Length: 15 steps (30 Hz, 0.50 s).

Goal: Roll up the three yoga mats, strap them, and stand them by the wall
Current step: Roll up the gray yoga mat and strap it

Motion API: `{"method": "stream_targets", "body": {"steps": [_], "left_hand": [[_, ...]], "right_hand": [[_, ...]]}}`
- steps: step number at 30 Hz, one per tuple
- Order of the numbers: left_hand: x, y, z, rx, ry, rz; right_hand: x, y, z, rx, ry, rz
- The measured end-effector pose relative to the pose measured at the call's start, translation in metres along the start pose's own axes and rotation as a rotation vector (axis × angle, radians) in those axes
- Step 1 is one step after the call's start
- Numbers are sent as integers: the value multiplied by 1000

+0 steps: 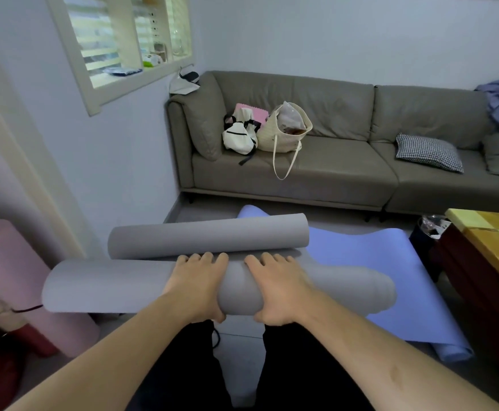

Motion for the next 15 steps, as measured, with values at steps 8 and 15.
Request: {"method": "stream_targets", "body": {"steps": [8,15], "left_hand": [[-2,-2,-10,68,-64,-14],[-16,-12,-2,43,76,42]], "right_hand": [[9,-13,8,-115,-193,-3],[-3,-4,-6,69,-11,-22]]}}
Point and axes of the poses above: each hand's wrist, its own y-axis towards the middle knuckle, its own z-axis out of the palm, x = y × z, the point moved 6 cm from there along y, towards the middle knuckle, and after that the axes turned 8 degrees about -y, right-handed, at the moved point
